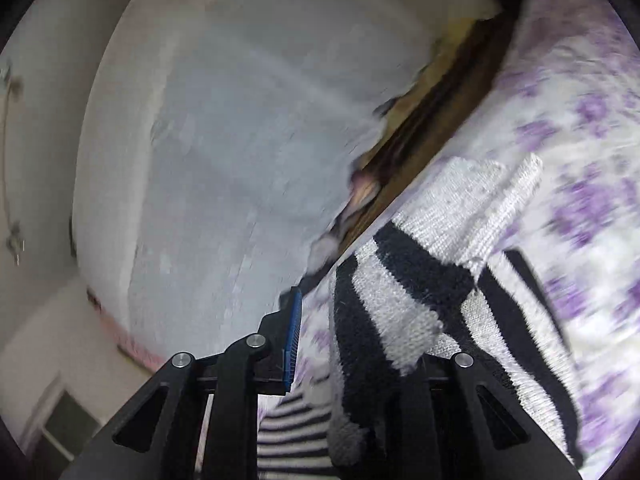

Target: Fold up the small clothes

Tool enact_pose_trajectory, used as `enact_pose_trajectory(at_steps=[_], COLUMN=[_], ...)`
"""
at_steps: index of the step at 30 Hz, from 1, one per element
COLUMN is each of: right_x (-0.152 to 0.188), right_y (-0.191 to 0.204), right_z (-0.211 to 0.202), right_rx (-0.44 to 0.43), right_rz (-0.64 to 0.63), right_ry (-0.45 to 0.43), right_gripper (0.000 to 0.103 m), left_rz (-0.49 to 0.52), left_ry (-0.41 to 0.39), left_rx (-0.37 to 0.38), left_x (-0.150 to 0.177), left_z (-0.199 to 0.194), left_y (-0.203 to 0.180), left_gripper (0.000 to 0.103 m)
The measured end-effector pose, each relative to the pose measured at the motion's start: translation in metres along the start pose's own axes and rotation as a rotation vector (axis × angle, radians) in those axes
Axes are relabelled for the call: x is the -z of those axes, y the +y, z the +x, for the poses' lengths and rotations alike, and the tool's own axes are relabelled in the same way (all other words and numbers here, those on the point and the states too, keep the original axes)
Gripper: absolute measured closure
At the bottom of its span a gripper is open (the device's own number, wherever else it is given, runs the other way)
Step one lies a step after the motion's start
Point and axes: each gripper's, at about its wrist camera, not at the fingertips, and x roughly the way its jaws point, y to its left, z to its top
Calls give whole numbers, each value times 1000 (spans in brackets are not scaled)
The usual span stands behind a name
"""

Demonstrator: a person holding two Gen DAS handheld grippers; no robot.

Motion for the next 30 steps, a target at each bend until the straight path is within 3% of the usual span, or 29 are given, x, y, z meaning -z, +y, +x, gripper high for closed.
enact_pose_trajectory(at_steps=[2,3,4,5,7,9,13,15,18,20,25,30], right_x=[17,29,40,55,93,116,106,94,72,61,40,27], right_y=[32,46,57,71,91,102,105,101,78,64,47,10], right_z=[34,53,67,87,117,126,112,94,71,61,42,23], right_rx=[28,60,90,129,202,191,229,199,83,82,113,108], right_rz=[-82,-142,-197,-281,-453,-548,-584,-545,-376,-285,-227,-87], right_ry=[86,141,195,271,375,411,392,371,353,302,247,254], right_gripper=[77,54,18,12,12,12,12,7,4,4,4,4], left_rz=[-18,-31,-53,-69,-110,-142,-178,-160,-128,-98,11,-21], left_ry=[-8,-11,-12,-7,14,22,-5,-1,0,-10,-46,-109], left_rx=[-6,-8,-10,-11,-20,-22,-2,-24,-34,-36,-84,-124], left_x=[-9,-10,-9,-7,1,4,4,5,6,9,17,19], left_z=[7,10,15,19,28,30,23,25,24,20,8,-10], left_y=[4,7,14,19,34,47,56,52,41,33,9,15], left_gripper=[4,4,4,4,4,5,5,5,5,5,5,5])
